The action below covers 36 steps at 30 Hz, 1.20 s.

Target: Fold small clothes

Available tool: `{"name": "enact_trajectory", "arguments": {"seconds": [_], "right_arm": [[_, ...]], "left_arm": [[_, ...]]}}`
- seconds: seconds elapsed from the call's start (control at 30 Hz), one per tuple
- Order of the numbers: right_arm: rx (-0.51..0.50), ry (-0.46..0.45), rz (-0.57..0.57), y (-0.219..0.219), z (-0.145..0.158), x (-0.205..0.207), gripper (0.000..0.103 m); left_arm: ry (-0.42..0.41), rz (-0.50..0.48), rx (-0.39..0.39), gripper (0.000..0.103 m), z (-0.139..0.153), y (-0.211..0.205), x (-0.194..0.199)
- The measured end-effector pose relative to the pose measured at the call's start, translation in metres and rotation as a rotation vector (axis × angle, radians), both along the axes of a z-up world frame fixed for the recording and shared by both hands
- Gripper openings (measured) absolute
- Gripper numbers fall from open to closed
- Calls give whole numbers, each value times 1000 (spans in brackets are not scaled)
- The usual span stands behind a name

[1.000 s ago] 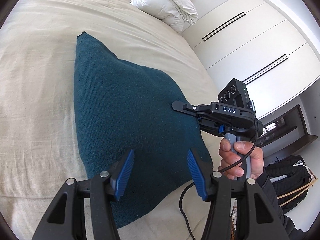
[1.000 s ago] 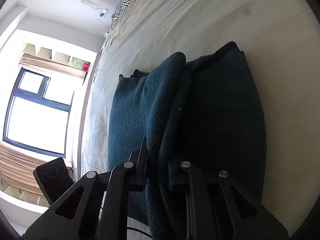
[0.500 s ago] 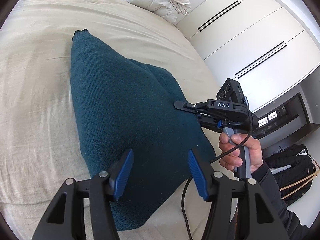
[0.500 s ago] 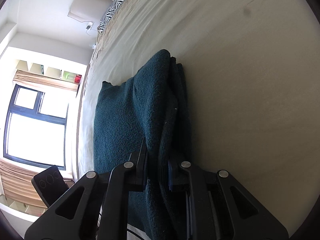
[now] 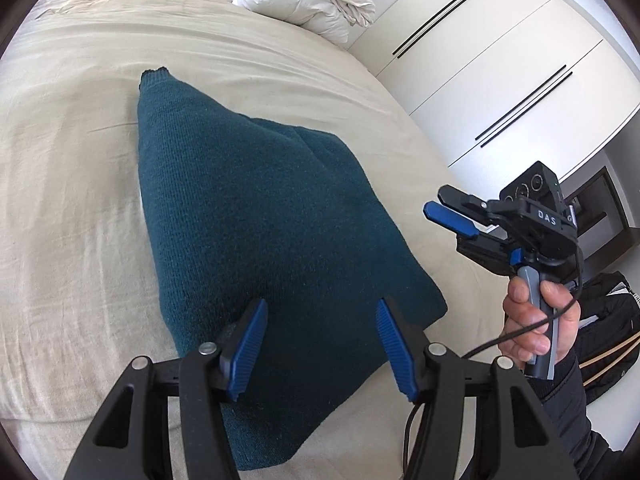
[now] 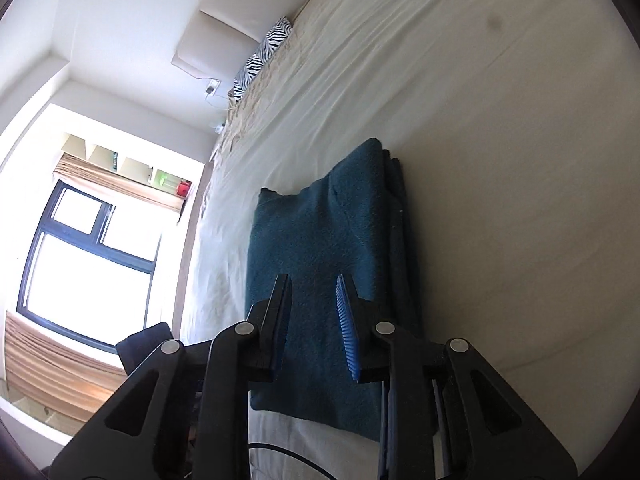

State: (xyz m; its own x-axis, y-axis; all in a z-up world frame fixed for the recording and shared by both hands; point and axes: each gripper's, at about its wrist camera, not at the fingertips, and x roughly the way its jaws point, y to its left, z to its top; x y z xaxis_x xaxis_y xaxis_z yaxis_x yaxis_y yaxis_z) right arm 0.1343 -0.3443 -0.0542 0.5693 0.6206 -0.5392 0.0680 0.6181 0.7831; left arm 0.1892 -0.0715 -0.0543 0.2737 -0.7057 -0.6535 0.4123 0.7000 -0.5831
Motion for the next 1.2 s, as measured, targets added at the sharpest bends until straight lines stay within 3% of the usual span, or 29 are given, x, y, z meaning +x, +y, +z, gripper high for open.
{"name": "enact_trajectory", "arguments": {"seconds": [0.07,0.17,0.23,0.33,0.43,0.57,0.67,0.73,0.83,1.0,1.13,1.2], "right_arm": [[36,2,95,16,0,-6,23],[30,94,169,46,-30,-3,23],[12,194,139,41,-59,-8,22],[138,174,96,24,-77,-24,22],[138,134,100,21,-70,-33,22],[158,110,122,17,-58,-38,22],[186,95,121,17,-59,-30,22],[186,113,120,14,-64,-26,22],[191,115,132,-1,-66,-30,22],[186,70,144,7,-44,-13,22],[207,12,148,15,-20,21,22],[224,-4,170,21,-9,41,22]], "left_arm": [[0,8,1,60,3,1,7],[19,5,5,60,-3,-1,16],[41,-6,8,59,-12,-2,17],[32,-13,-1,58,-8,-1,15],[3,14,-29,58,6,7,27],[5,41,-87,58,19,13,74],[62,49,-115,58,12,8,110],[94,49,-92,58,-3,0,129],[115,47,-42,45,-24,-10,142],[78,62,-2,26,-35,-7,136],[90,64,0,24,-37,0,135],[90,77,-2,22,-24,2,134]]}}
